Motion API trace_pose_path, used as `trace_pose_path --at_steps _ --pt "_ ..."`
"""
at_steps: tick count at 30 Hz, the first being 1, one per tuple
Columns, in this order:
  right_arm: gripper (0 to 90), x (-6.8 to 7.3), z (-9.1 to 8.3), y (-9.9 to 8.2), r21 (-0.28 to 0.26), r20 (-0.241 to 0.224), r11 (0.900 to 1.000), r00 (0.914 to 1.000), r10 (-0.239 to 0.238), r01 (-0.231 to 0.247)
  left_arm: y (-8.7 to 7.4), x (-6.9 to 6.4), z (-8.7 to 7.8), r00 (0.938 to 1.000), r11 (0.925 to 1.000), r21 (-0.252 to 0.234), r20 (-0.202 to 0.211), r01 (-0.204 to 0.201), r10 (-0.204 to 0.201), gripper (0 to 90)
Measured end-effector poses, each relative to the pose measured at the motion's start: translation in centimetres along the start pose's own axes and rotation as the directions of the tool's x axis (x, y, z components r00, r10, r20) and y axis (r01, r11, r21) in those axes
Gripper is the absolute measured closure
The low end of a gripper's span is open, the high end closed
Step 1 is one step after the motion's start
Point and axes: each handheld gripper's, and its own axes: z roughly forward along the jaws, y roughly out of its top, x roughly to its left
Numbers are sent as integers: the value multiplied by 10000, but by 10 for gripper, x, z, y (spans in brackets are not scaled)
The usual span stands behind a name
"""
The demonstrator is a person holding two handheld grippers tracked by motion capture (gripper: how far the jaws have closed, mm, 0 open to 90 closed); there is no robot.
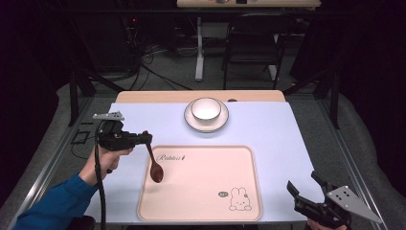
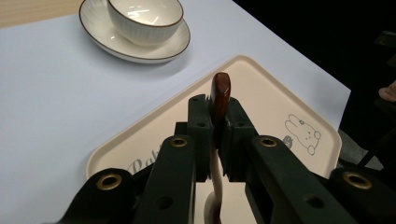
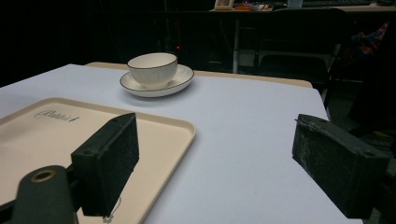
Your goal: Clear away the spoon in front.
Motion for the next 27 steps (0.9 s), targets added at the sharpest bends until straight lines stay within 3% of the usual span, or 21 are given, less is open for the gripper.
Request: trace_pose_path --at_steps 3,17,22,27 --pt "137 0 0 0 14 -3 10000 10000 67 -67 -8 3 3 9997 9997 187 192 149 -153 842" --pt "137 0 1 0 49 -54 10000 10000 23 -22 -23 15 18 9976 9950 800 309 595 -621 836" --pt "137 0 1 0 52 -47 10000 10000 42 -42 -30 24 30 9958 9919 881 33 911 -918 814" --pt "137 -1 1 0 53 -34 10000 10000 26 -25 -35 28 36 9957 9931 734 -187 914 -902 793"
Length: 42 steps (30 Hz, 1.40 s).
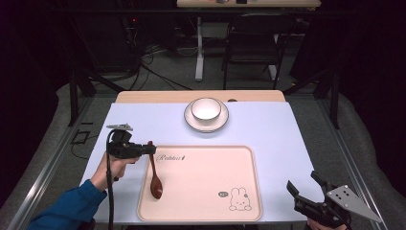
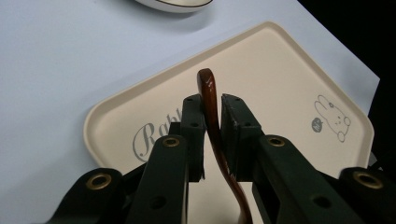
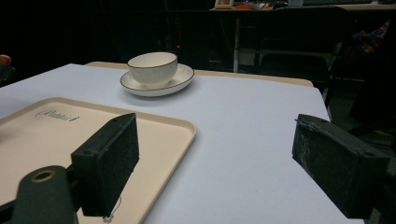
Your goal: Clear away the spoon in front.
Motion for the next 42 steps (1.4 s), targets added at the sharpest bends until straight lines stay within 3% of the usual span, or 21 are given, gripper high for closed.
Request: trace_pose_path --at_steps 9,26,42 --pt "137 0 0 0 14 16 10000 10000 17 -17 -10 10 17 9980 9996 55 -566 269 -265 763" --pt "137 0 0 0 12 25 10000 10000 -2 2 -18 16 30 9904 9983 307 -1310 492 -447 724" --pt "137 0 0 0 17 38 10000 10000 -9 8 -19 16 37 9840 9993 324 -1776 187 -127 672"
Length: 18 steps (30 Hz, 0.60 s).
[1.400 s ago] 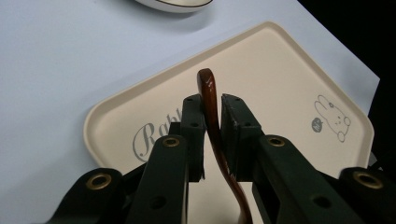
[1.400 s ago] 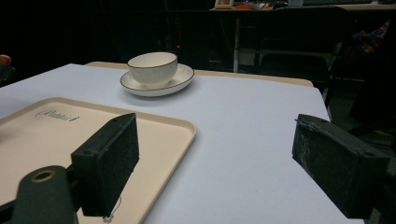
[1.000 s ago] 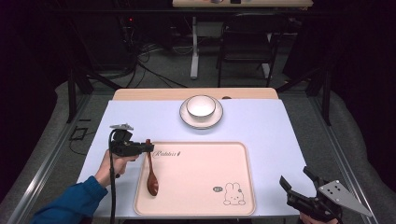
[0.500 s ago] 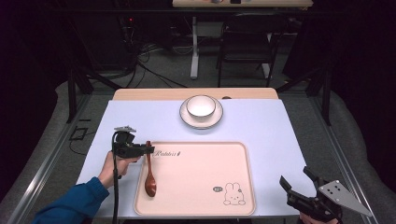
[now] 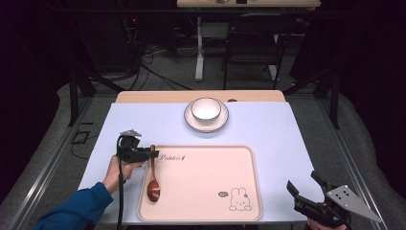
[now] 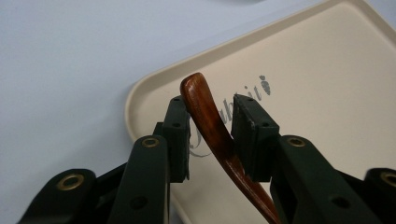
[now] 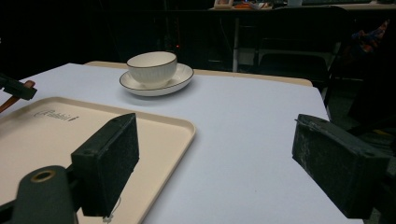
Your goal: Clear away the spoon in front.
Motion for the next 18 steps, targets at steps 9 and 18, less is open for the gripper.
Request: trace_pose_path --at_steps 9,18 --pt "137 0 0 0 1 8 10000 10000 -4 4 1 -1 2 9990 9993 183 -302 -320 325 634" --pt "137 0 0 0 5 12 10000 10000 24 -24 3 -5 6 9960 9970 394 -570 -662 684 596"
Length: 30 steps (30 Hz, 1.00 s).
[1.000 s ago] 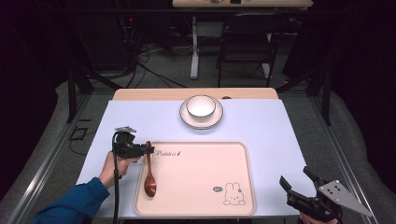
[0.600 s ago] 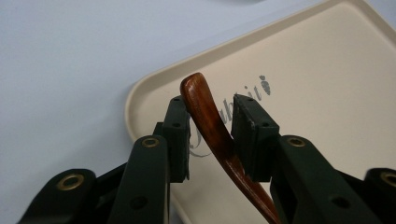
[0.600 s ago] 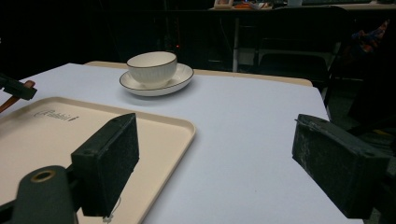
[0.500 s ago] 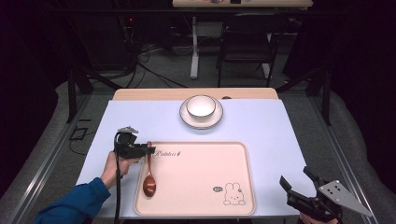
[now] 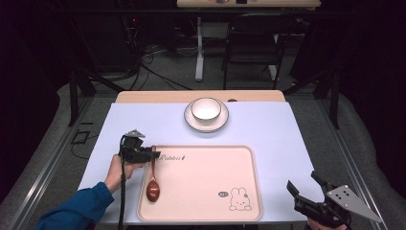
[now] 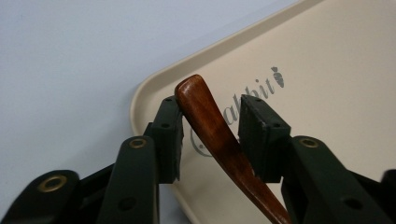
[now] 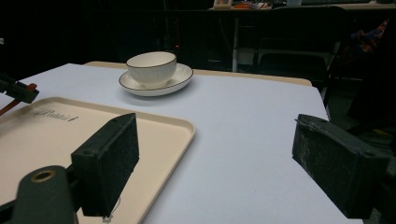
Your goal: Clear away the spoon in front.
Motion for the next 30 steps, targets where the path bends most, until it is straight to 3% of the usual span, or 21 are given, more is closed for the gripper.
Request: trace_pose_path --at_steps 3,8,15,18,25,28,30 --pt "137 0 0 0 -7 3 10000 10000 -9 9 0 0 0 9999 10000 -61 157 -20 21 572" --pt "137 0 0 0 4 -11 10000 10000 31 -31 1 -1 -2 9998 9998 -59 0 -187 187 389" --pt "137 0 0 0 -3 -3 10000 10000 3 -3 2 -3 -6 9989 9990 -140 -190 -431 428 324" --pt "137 0 0 0 -2 -3 10000 10000 17 -17 3 -5 -11 9984 9985 -213 -286 -496 490 257" --pt "137 0 0 0 -6 9 10000 10000 1 -1 5 -15 -31 9907 9913 -693 -852 -1119 1059 154" --pt "137 0 0 0 -10 5 10000 10000 -3 3 6 -23 -48 9826 9816 -1124 -1217 -1542 1405 118" --pt "137 0 0 0 -4 8 10000 10000 -3 3 7 -25 -53 9807 9786 -1239 -1272 -1640 1482 96"
